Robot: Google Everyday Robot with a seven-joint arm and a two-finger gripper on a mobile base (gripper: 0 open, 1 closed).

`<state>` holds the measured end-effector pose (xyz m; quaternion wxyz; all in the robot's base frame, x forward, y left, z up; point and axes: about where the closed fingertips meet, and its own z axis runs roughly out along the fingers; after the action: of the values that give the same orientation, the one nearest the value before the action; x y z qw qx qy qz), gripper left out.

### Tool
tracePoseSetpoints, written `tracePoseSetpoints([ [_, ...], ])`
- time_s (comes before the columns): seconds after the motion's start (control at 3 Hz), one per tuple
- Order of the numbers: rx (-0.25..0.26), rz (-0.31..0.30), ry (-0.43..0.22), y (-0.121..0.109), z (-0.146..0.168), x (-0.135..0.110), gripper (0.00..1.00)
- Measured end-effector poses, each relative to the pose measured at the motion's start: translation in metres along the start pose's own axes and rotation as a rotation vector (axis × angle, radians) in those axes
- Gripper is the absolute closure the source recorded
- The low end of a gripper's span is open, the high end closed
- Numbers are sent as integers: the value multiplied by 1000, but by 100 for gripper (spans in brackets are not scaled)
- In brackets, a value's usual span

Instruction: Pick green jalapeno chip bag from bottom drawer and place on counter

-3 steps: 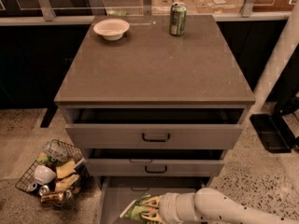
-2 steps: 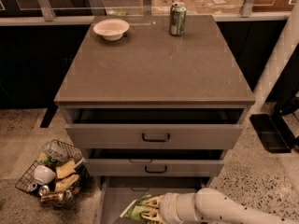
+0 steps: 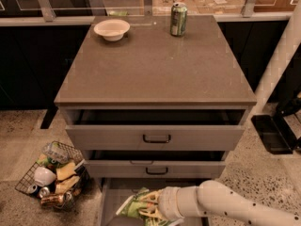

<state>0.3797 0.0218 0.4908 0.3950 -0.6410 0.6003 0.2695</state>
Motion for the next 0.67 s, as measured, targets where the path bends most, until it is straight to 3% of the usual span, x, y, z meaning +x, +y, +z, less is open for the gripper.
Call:
tracePoseSetpoints([
  [0.33,52,-50,-15,-23,-49,-47,100],
  [0.67,104,-91,-43,-38,-86,-71,100],
])
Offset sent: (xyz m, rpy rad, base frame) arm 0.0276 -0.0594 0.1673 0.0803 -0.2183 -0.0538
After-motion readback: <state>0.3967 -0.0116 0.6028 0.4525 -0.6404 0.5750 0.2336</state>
